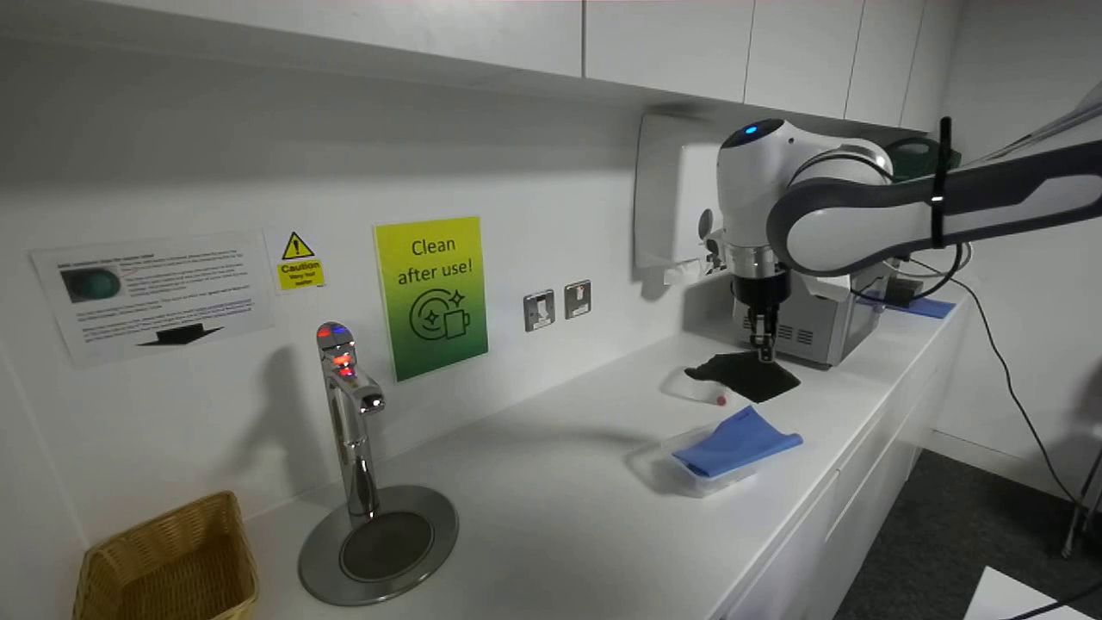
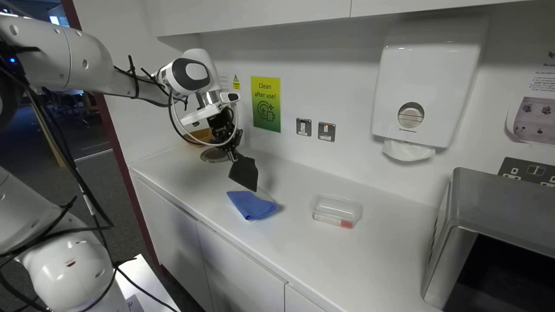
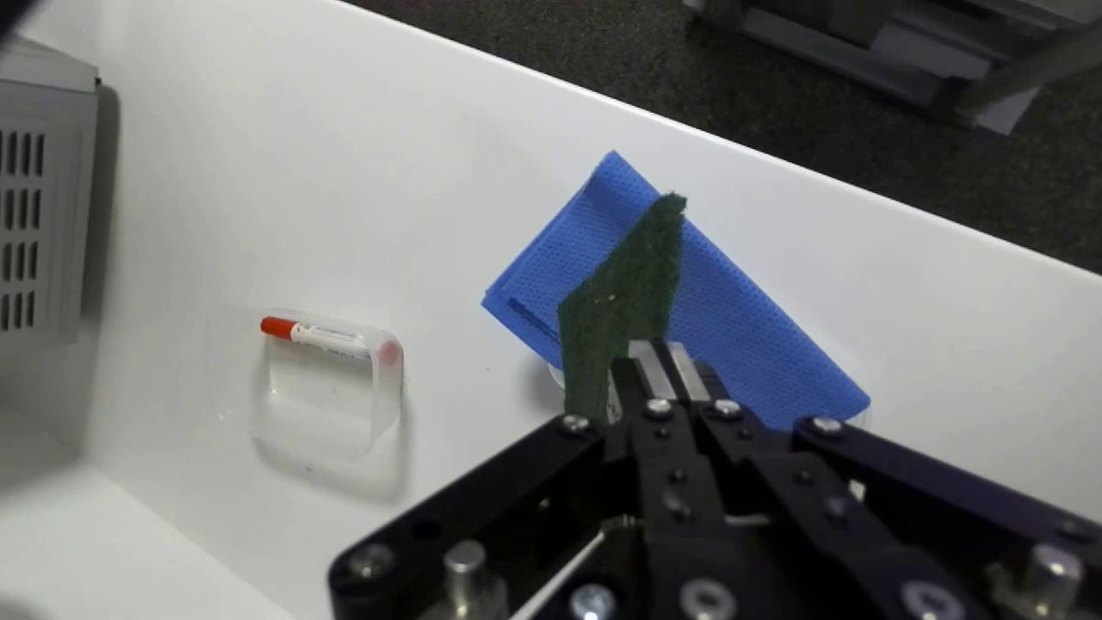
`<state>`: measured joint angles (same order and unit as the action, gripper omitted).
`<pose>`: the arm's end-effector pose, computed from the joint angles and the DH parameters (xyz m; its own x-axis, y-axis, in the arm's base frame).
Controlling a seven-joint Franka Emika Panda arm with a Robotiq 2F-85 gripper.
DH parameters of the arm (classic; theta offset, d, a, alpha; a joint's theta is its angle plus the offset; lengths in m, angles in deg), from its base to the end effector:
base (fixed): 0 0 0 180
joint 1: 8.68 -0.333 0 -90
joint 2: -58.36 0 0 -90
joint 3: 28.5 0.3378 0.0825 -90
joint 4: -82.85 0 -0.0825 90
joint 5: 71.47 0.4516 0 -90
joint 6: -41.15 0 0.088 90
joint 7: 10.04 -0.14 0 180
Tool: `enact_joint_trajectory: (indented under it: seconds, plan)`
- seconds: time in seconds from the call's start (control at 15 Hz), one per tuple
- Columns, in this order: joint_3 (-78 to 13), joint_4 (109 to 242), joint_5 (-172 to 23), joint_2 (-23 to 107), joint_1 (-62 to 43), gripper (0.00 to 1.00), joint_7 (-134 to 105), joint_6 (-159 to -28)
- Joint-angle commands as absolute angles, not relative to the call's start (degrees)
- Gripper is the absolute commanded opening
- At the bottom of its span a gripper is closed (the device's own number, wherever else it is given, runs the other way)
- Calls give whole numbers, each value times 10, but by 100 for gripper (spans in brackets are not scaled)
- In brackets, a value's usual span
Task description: Put the black fabric in the clear bowl.
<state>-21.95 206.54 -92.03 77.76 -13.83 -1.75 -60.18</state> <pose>0.5036 0.0648 0.5110 0.9144 0.3860 -0.1218 0.4030 -0.8407 0.3616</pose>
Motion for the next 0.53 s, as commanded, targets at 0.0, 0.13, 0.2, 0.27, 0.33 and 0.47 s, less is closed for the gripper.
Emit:
enact_joint_trajectory:
  seconds: [0.0, 0.13, 0.2, 0.27, 0.33, 0.47]
  plan:
    - [-218, 2072, -963, 778, -151, 0, 50, -602]
    - [-217, 2074, -977, 771, -156, 0, 81, -610]
    - [-217, 2075, -983, 768, -159, 0, 93, -611]
    - [-217, 2077, -987, 765, -162, 0, 104, -612]
    - [-217, 2078, -991, 763, -164, 0, 112, -612]
    - [-216, 2083, -992, 759, -168, 0, 122, -610]
